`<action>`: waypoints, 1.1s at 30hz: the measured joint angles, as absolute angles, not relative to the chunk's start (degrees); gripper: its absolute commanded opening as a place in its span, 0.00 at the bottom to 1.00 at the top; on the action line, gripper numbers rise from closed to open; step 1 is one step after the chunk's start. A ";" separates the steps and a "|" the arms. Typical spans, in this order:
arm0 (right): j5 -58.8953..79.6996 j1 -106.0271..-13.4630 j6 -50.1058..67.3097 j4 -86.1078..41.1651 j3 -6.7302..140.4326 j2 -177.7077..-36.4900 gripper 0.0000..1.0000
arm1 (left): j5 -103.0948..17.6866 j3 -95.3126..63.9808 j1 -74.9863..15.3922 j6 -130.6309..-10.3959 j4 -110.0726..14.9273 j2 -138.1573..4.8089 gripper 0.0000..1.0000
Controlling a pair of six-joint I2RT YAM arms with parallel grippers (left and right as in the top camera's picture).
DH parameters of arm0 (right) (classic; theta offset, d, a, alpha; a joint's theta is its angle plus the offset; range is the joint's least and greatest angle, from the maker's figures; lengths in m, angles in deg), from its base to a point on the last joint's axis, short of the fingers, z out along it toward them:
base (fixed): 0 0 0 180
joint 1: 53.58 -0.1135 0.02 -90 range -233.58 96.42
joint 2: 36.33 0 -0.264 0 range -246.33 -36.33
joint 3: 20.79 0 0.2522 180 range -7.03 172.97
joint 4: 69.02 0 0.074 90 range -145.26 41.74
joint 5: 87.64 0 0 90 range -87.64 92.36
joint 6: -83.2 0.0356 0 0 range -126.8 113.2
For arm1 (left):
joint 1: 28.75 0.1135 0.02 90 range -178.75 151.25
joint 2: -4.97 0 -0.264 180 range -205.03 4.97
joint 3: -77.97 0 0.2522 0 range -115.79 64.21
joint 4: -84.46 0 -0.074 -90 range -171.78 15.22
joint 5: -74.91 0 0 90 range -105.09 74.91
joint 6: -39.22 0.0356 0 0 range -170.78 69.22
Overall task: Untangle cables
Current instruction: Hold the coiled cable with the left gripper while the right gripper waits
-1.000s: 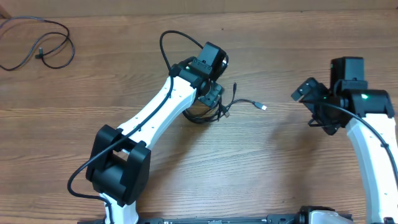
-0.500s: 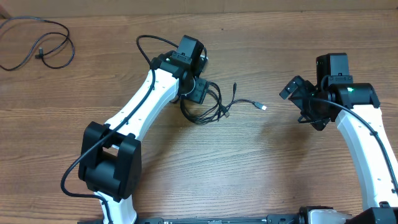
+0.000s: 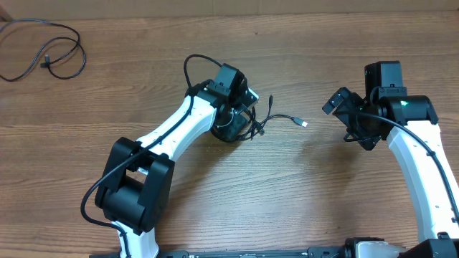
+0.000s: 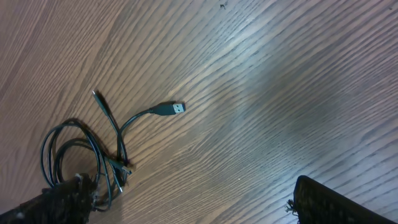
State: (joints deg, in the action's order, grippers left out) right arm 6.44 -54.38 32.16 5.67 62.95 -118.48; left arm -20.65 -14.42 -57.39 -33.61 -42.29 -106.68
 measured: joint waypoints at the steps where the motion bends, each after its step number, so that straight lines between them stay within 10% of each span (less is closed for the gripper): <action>1: 6.44 -54.38 32.21 5.69 62.95 -118.48 1.00 | -20.65 -13.81 -57.39 -33.26 -42.88 -106.68 0.53; 33: 6.44 -54.38 32.19 4.21 62.95 -118.48 1.00 | -23.30 -4.80 -57.39 -32.34 -57.27 -106.68 0.39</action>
